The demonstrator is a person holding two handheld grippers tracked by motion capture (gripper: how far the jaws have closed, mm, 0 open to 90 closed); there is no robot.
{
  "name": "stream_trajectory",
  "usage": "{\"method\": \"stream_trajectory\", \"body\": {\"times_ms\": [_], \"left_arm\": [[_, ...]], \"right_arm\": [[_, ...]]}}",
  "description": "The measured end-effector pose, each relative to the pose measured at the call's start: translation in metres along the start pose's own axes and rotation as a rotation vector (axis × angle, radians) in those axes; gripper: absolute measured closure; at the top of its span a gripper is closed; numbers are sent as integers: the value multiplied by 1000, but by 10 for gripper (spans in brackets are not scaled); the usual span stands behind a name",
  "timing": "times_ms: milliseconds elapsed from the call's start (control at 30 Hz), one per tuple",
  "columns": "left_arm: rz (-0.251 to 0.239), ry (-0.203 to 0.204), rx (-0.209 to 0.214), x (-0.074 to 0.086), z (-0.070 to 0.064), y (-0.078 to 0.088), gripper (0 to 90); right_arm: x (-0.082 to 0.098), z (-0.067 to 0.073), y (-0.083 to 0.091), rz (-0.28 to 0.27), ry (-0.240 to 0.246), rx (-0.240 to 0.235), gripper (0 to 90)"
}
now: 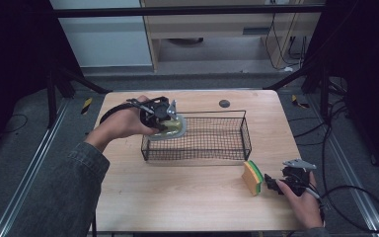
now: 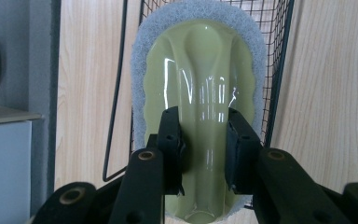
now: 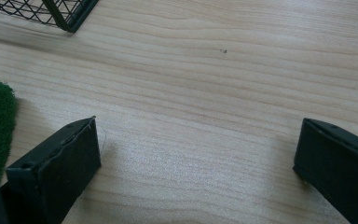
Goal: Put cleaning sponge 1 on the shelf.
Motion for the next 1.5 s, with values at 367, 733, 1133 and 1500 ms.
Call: {"method": "stream_trajectory", "body": {"times_ms": [367,733,1133,1500], "left_arm": [[13,5,11,13,-5,-18,707],[26,5,9,15,-6,-25,707],[46,17,25,27,-10,-40,706],[46,39,36,38,-13,-51,706]], "right_arm": [[0,0,0,-1,1,0,5],[0,0,0,1,-3,0,5],[0,0,0,1,-3,-1,4],[0,0,0,0,-1,-1,5]]}}
Point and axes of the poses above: each handheld gripper's, and its own axes: y roughly backward along the jaws, x roughly out of its underside, z roughly to its left, the point moved 10 cm from there along -y, roughly forward along the jaws, and after that the axes turned 14 degrees about -z, right-handed, at the moved point
